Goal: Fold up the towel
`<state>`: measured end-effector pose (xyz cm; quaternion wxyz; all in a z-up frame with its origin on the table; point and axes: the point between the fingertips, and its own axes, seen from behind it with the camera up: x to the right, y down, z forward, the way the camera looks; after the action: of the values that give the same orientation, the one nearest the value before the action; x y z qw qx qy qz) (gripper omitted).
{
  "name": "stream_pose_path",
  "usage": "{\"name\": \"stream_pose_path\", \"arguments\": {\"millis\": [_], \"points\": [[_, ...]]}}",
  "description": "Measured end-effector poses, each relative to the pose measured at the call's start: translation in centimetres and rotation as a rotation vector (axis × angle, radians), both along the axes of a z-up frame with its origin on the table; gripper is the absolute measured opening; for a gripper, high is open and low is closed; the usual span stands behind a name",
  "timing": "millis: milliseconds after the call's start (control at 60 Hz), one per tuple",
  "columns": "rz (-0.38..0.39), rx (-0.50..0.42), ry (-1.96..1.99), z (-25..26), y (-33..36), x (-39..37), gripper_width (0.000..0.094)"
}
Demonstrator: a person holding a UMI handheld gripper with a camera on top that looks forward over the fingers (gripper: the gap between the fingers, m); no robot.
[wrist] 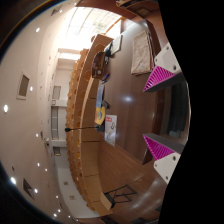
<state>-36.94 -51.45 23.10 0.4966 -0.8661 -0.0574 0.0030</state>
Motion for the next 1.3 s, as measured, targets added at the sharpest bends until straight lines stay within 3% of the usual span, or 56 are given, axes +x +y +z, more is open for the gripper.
{"name": "stream_pose_path", "arguments": {"millis": [200, 383, 600, 933, 1033, 1100, 1200, 1300], "points": [[-0.023, -0.052, 0.019, -3.7, 0.0, 0.4, 0.085], [-0.117, -0.124, 0.028, -9.6, 2.1, 6.3, 0.085], [-0.236, -0.133, -0.028, -14.8, 9.3, 18.4, 0.0854], [-0.242, -0.147, -0.001, -22.4, 22.9, 26.9, 0.0818], [-0.236, -0.156, -0.008, -23.8, 24.2, 27.5, 0.0666], [-0.233, -0.133, -0.053, -23.7, 24.9, 28.2, 0.0489], [-0.234, -0.122, -0.133, -23.7, 25.3, 29.0, 0.0133], [-0.251, -0.114, -0.166, -23.7, 25.5, 29.5, 0.0078]]}}
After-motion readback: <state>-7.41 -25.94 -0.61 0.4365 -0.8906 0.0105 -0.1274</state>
